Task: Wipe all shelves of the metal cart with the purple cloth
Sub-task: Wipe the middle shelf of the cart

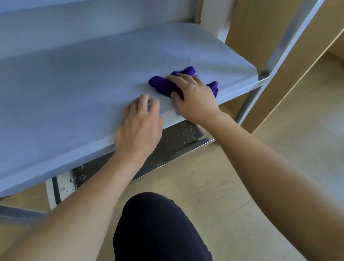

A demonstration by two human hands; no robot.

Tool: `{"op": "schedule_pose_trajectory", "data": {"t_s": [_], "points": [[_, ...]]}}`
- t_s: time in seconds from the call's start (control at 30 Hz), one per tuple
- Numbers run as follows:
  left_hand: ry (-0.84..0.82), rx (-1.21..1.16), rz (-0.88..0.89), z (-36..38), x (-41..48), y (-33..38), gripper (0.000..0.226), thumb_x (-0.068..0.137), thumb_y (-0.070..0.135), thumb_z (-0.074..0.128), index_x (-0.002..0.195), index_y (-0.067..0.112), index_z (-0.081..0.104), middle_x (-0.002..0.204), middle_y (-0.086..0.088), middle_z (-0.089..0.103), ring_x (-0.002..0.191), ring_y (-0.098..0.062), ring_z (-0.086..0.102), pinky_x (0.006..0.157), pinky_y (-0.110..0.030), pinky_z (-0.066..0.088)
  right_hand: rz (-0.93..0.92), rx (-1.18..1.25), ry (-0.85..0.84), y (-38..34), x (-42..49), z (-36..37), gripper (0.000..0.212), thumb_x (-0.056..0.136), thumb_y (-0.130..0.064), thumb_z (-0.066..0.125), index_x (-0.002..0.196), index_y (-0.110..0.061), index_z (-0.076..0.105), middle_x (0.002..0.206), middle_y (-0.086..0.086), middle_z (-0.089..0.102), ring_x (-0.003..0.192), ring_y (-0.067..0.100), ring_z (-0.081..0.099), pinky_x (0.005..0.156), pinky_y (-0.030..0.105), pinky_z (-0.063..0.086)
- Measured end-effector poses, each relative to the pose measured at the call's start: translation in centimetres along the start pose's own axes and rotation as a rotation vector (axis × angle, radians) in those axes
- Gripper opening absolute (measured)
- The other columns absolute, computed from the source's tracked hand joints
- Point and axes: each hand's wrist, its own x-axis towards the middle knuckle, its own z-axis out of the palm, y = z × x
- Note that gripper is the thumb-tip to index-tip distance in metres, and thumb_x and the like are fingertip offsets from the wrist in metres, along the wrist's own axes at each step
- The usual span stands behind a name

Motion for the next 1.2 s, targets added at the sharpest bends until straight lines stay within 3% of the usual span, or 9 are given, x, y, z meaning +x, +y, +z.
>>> {"op": "schedule_pose_trajectory", "data": {"t_s": [0.1, 0.17, 0.3, 0.4, 0.6, 0.73, 0.9, 1.0, 1.2], "points": [[0.011, -0.007, 0.003, 0.1, -0.1, -0.1, 0.023, 0.093, 0.011, 0.041, 0.11, 0.004, 0.055, 0.119, -0.013, 0.054, 0.098, -0.036, 0.053, 0.075, -0.042, 0.044, -0.039, 0.068, -0.036, 1.8, 0.8, -1.5, 0.048, 0.093, -0.032, 0.049, 0.141, -0.04, 0.046, 0.145, -0.009, 0.05, 0.133, 0.023, 0.046, 0.098, 0.038, 0.043], [0.03, -0.031, 0.001, 0.2, 0.0, -0.1, 0.022, 0.093, 0.01, 0.042, 0.108, 0.004, 0.056, 0.118, -0.012, 0.055, 0.098, -0.035, 0.054, 0.075, -0.042, 0.045, 0.044, 0.058, -0.055, 4.9, 2.4, -2.9, 0.049, 0.092, -0.03, 0.05, 0.14, -0.04, 0.046, 0.142, -0.005, 0.053, 0.125, 0.025, 0.052, 0.093, 0.035, 0.044], [0.043, -0.027, -0.005, 0.4, 0.0, 0.2, 0.022, 0.093, 0.012, 0.043, 0.109, 0.006, 0.057, 0.117, -0.009, 0.055, 0.098, -0.032, 0.056, 0.07, -0.039, 0.046, 0.319, -0.052, 0.001, 11.1, 4.6, -5.4, 0.047, 0.096, -0.029, 0.044, 0.143, -0.031, 0.043, 0.146, 0.002, 0.047, 0.133, 0.032, 0.042, 0.099, 0.047, 0.042], [0.055, -0.015, -0.019, 0.5, 0.0, 0.2, 0.023, 0.092, 0.013, 0.043, 0.109, 0.007, 0.058, 0.116, -0.008, 0.056, 0.098, -0.031, 0.056, 0.069, -0.038, 0.046, 0.397, -0.104, -0.003, 10.3, 5.5, -4.7, 0.047, 0.094, -0.031, 0.041, 0.141, -0.033, 0.042, 0.149, 0.0, 0.042, 0.136, 0.036, 0.034, 0.097, 0.051, 0.043], [0.054, 0.009, -0.02, 0.1, -0.2, 0.1, 0.021, 0.091, 0.015, 0.046, 0.107, 0.008, 0.058, 0.113, -0.009, 0.056, 0.095, -0.032, 0.056, 0.067, -0.04, 0.045, -0.034, 0.03, -0.081, -0.7, 4.0, 1.4, 0.044, 0.1, -0.033, 0.039, 0.143, -0.038, 0.042, 0.154, -0.008, 0.038, 0.144, 0.029, 0.029, 0.108, 0.047, 0.035], [0.055, -0.006, -0.006, 0.1, -0.3, 0.2, 0.02, 0.093, 0.015, 0.045, 0.107, 0.007, 0.057, 0.113, -0.009, 0.056, 0.096, -0.031, 0.055, 0.068, -0.037, 0.045, -0.141, 0.056, -0.166, 1.7, 4.8, -0.4, 0.045, 0.101, -0.033, 0.042, 0.145, -0.034, 0.041, 0.152, -0.005, 0.042, 0.141, 0.023, 0.036, 0.112, 0.042, 0.034], [0.105, -0.015, 0.014, 0.4, -0.1, 0.4, 0.017, 0.089, 0.01, 0.051, 0.102, 0.006, 0.061, 0.107, -0.009, 0.059, 0.09, -0.031, 0.058, 0.07, -0.037, 0.048, 0.246, -0.022, -0.094, 9.5, 6.9, -4.0, 0.046, 0.101, -0.027, 0.04, 0.148, -0.028, 0.038, 0.151, 0.004, 0.041, 0.137, 0.033, 0.036, 0.11, 0.047, 0.034], [0.127, 0.007, 0.016, 0.4, -0.1, 0.3, 0.015, 0.087, 0.01, 0.053, 0.099, 0.006, 0.062, 0.103, -0.009, 0.06, 0.086, -0.029, 0.059, 0.066, -0.035, 0.049, 0.384, -0.089, -0.065, 7.7, 7.5, -3.1, 0.048, 0.098, -0.024, 0.038, 0.145, -0.033, 0.039, 0.152, 0.002, 0.039, 0.136, 0.038, 0.034, 0.103, 0.053, 0.04], [0.08, 0.011, 0.024, 0.0, -0.3, 0.0, 0.013, 0.089, 0.013, 0.05, 0.1, 0.008, 0.057, 0.103, -0.01, 0.056, 0.09, -0.03, 0.056, 0.07, -0.035, 0.047, -0.064, 0.036, -0.159, -3.3, 6.1, 2.3, 0.045, 0.099, -0.028, 0.042, 0.143, -0.037, 0.042, 0.153, -0.006, 0.038, 0.141, 0.028, 0.032, 0.107, 0.046, 0.038]]}}
